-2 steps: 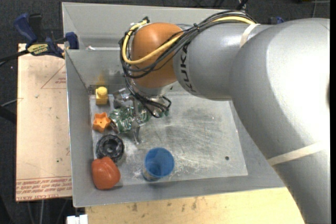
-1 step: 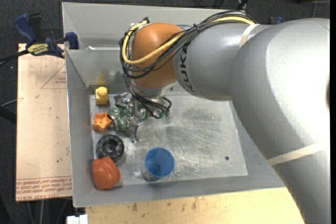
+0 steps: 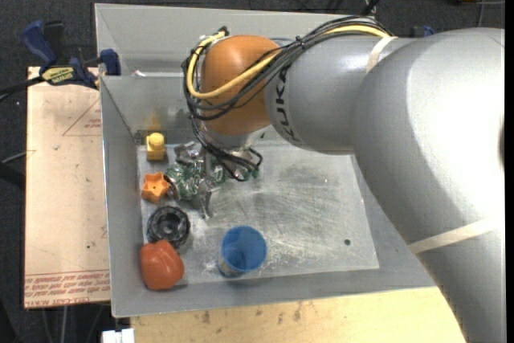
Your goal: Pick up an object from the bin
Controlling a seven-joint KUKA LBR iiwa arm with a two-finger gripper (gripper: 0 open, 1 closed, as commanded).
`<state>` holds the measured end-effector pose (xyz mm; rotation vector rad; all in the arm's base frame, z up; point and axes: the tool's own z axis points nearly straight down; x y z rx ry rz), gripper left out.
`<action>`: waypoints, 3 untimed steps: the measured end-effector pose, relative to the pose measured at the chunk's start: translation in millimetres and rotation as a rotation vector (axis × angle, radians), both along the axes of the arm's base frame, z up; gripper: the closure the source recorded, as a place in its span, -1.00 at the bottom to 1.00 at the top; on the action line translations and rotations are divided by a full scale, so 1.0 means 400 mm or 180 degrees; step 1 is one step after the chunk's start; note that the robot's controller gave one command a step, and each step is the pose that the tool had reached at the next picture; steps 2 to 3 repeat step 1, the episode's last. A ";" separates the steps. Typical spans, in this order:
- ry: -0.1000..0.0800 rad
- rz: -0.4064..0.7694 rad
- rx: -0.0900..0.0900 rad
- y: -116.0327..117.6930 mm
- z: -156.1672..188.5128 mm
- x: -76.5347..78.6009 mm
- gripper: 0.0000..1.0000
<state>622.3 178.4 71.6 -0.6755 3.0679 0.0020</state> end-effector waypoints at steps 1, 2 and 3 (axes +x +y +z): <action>-0.0015 -0.0050 0.0004 0.017 0.371 -0.002 1.00; -0.0015 -0.0050 0.0004 0.017 0.371 -0.002 1.00; -0.0015 -0.0050 0.0004 0.017 0.371 -0.002 1.00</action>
Offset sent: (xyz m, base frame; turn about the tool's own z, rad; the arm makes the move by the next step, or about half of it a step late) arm 0.0000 0.0000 0.0000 0.0000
